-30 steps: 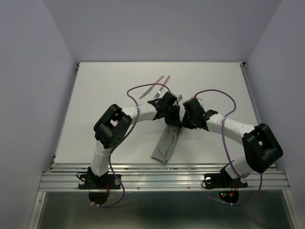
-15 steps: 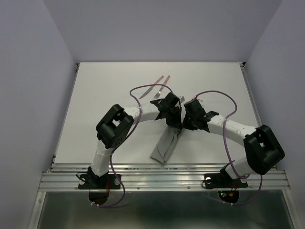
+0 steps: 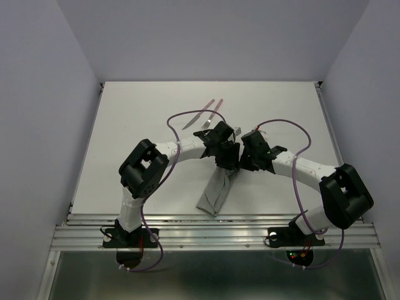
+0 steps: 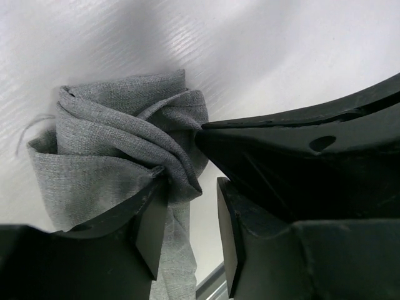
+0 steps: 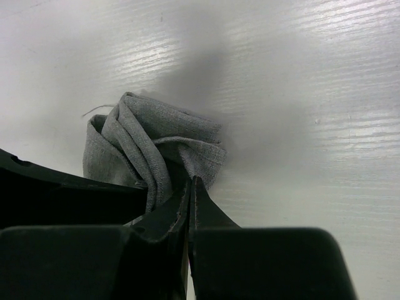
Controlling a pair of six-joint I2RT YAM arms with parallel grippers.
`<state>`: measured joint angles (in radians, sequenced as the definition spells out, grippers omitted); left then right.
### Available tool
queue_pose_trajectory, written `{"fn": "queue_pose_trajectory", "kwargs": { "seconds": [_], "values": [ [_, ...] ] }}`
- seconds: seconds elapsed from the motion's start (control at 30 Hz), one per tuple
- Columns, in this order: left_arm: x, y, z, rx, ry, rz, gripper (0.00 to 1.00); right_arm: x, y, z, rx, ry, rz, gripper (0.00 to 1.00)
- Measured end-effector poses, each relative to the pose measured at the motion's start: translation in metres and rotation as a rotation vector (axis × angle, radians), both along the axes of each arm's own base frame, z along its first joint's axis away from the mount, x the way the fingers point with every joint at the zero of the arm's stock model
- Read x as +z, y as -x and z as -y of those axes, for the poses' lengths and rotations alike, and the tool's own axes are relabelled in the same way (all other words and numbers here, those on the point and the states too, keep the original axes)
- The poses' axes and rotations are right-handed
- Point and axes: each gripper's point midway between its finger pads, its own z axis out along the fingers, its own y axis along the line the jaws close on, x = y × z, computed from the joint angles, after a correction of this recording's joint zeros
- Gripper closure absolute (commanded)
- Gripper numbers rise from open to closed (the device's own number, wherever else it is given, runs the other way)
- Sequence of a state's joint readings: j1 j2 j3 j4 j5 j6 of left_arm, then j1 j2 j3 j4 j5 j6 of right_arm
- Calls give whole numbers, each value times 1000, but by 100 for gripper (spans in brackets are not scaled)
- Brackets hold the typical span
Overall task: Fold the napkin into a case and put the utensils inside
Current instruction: Stuff the smaller-rectangle-folded napkin at the center of the board.
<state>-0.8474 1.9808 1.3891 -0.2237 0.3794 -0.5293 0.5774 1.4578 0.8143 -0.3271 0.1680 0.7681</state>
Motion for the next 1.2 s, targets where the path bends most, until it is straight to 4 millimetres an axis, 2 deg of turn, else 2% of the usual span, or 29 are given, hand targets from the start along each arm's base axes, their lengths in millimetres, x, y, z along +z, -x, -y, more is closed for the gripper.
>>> {"fn": "queue_pose_trajectory", "kwargs": {
  "seconds": [0.17, 0.5, 0.53, 0.57, 0.67, 0.7, 0.97, 1.07, 1.1, 1.13, 1.2],
  "values": [
    [-2, 5, -4, -6, -9, -4, 34, -1, 2, 1, -4, 0, -3, 99],
    [13, 7, -10, -7, 10, 24, 36, -1, 1, 2, -8, 0, -1, 99],
    [14, 8, -10, -7, 15, 26, 39, 0, 1, 2, -8, 0, 0, 99],
    [15, 7, -11, -7, 22, 29, 53, 0, 1, 2, -8, 0, 0, 99],
    [21, 6, -8, -3, 47, 33, 72, 1, 1, 1, -10, -6, 2, 99],
    [23, 5, -7, -4, 56, 37, 82, 1, 1, 1, -9, -7, 2, 99],
    [29, 4, 0, -9, 97, 45, 94, 1, 1, 0, -9, -10, 3, 99],
    [31, 3, 2, -9, 104, 45, 93, 1, 1, 0, -9, -10, 4, 99],
    [31, 3, 2, -9, 108, 46, 79, 2, 1, 0, -9, -10, 4, 99],
    [31, 3, 2, -9, 110, 46, 72, 2, 1, 0, -9, -12, 5, 99],
    [32, 1, 2, -3, 113, 41, 66, 5, 1, 0, -8, -17, 12, 99]
  ]
}}
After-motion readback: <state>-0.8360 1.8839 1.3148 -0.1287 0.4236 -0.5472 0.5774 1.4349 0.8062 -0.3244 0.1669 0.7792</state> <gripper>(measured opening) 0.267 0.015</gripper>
